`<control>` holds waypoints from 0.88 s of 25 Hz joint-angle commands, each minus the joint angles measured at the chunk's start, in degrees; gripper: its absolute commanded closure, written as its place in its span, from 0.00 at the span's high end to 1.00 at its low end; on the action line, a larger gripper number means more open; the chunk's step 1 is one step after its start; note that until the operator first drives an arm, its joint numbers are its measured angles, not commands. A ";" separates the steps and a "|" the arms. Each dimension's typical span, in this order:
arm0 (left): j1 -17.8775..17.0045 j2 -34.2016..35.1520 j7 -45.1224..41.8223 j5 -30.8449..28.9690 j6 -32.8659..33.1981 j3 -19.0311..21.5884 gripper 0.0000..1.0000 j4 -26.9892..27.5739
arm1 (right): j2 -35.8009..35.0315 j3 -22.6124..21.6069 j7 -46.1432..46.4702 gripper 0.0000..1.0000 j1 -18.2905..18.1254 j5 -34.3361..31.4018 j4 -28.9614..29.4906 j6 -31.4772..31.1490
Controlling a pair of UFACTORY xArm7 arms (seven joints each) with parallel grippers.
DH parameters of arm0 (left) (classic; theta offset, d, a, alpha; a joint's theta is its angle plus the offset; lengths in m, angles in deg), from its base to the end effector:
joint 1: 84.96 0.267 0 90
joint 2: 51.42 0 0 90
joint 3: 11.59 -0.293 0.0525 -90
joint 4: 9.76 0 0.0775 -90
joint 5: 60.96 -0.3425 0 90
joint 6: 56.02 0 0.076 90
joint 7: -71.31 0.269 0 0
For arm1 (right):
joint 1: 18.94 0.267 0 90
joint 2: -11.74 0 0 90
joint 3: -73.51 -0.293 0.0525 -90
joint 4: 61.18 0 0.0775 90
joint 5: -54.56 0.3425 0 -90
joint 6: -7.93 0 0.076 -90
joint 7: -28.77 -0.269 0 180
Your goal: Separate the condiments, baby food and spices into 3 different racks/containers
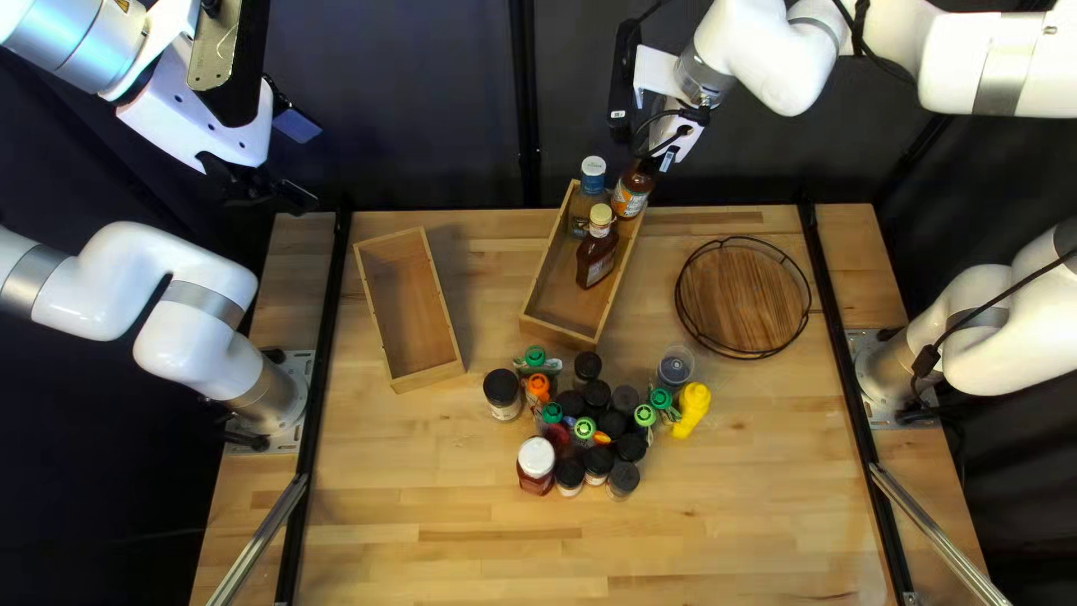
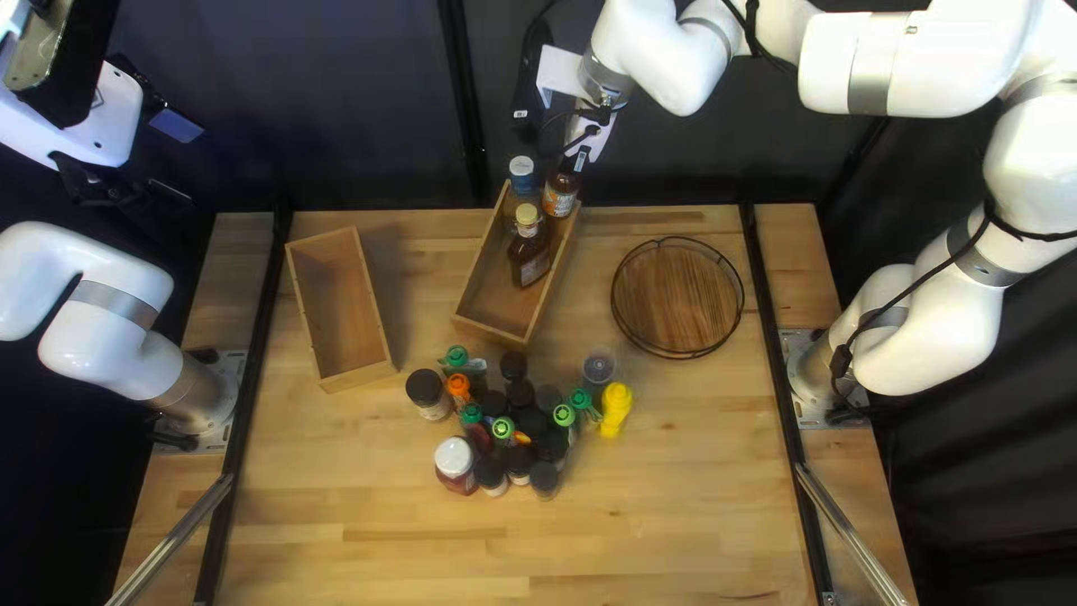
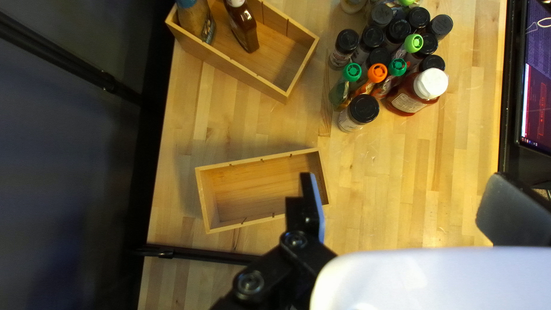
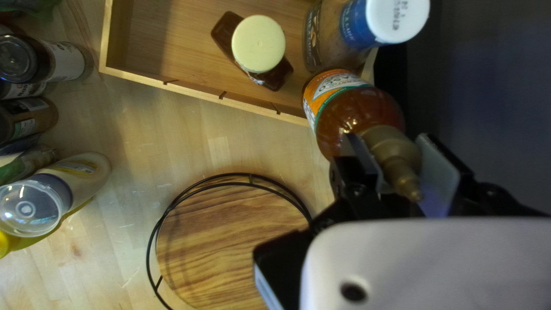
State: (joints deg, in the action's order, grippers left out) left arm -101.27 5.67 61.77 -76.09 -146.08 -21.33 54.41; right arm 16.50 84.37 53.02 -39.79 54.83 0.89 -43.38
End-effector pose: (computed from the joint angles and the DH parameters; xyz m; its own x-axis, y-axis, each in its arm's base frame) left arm 0.2524 0.0599 0.5173 0.8545 0.0743 0.5141 0.0862 -0.9963 0.0006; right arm 0.4418 -0.2715 0.2602 0.9608 -0.1179 0.2508 -0.1447 -0.9853 0.0911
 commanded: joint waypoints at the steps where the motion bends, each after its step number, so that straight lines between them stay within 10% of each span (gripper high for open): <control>1: 0.00 0.00 0.00 0.00 0.00 0.00 1.00 0.00 | -1.10 0.20 0.56 0.00 -0.08 0.66 0.06 0.66; 10: 0.00 0.00 0.00 0.00 0.00 0.00 1.00 0.00 | -3.85 0.10 -0.18 0.03 0.00 0.07 1.42 0.71; 12: 0.00 0.00 0.00 0.00 0.00 0.00 1.00 0.00 | -5.16 -0.07 -0.81 0.53 0.17 -0.34 2.49 0.04; 14: 0.00 0.00 0.00 0.00 0.00 0.00 1.00 0.00 | -6.16 -0.18 -1.16 0.74 0.30 -0.65 3.20 -0.47; 22: 0.00 0.00 0.00 0.00 0.00 0.00 1.00 0.00 | -5.22 -1.05 -1.85 0.87 1.19 -1.37 3.06 -2.01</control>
State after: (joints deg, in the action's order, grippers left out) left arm -101.27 5.67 61.77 -76.09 -146.08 -21.33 54.41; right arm 10.77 83.66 51.48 -38.94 53.78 4.00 -44.94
